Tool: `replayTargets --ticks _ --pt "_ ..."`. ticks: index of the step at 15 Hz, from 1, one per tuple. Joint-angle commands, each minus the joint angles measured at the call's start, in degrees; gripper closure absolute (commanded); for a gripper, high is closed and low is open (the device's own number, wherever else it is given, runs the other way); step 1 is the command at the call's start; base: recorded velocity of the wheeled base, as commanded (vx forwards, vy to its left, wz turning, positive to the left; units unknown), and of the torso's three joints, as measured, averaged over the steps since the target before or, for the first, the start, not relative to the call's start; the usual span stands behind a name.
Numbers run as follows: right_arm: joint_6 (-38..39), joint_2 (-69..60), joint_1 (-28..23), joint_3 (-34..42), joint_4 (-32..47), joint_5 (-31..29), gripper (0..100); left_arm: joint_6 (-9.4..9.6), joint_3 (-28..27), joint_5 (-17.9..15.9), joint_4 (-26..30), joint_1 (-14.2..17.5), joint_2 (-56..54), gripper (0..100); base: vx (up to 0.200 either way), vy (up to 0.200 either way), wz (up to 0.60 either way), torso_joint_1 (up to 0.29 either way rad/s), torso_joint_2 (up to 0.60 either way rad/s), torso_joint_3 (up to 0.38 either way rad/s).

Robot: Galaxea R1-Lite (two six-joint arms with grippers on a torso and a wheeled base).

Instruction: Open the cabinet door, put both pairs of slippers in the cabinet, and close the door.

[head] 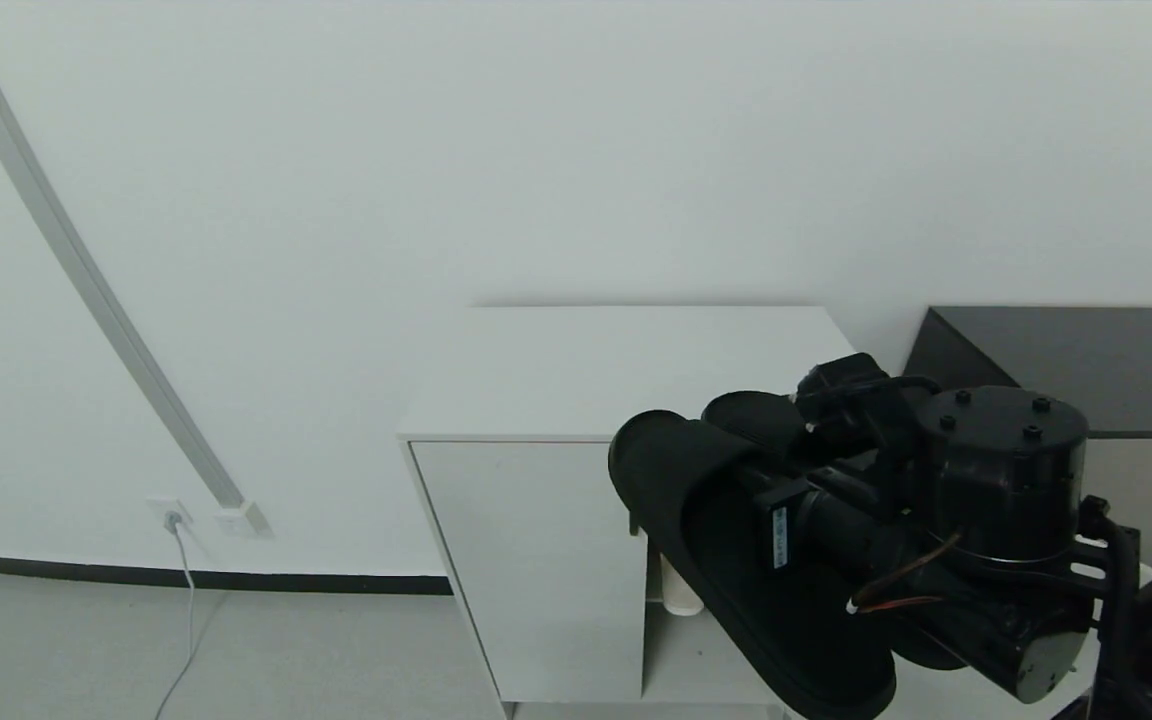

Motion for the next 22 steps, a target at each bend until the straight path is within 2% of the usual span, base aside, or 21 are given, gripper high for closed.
replayTargets --ticks 1,3,22 --pt "-0.16 -0.09 0.14 0.32 -0.14 -0.01 100 -0.01 0.01 0.07 -0.01 0.00 0.07 100 0.000 -0.200 0.00 -0.002 0.00 0.002" --pt "-0.16 -0.44 0.22 0.76 -0.23 -0.01 100 -0.01 0.01 -0.02 -0.01 0.00 0.07 100 0.000 -0.200 0.00 0.002 0.00 0.002" --pt "-1.31 -0.44 0.14 2.17 -1.19 -0.01 100 -0.01 0.01 -0.02 -0.01 0.00 0.07 100 0.000 0.000 0.00 -0.006 0.01 0.007"
